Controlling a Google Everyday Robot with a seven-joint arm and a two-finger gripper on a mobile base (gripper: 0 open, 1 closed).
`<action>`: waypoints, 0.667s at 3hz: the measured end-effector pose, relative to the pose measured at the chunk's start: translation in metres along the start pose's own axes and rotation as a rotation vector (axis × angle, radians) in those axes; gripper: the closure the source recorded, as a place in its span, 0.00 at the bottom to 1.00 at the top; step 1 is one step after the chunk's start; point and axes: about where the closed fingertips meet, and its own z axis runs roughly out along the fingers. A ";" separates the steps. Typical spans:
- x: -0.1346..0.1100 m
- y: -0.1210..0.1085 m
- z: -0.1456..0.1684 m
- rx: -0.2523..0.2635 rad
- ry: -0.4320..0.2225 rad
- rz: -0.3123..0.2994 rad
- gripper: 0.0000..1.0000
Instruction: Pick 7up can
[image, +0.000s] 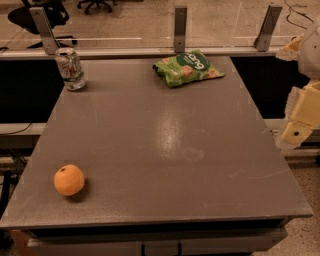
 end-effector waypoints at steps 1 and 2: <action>0.000 0.000 0.000 0.000 0.000 0.000 0.00; -0.036 -0.012 0.024 0.007 -0.045 -0.022 0.00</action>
Offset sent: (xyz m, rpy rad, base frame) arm 0.0819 0.0992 -0.0368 0.0972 -0.0486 0.0975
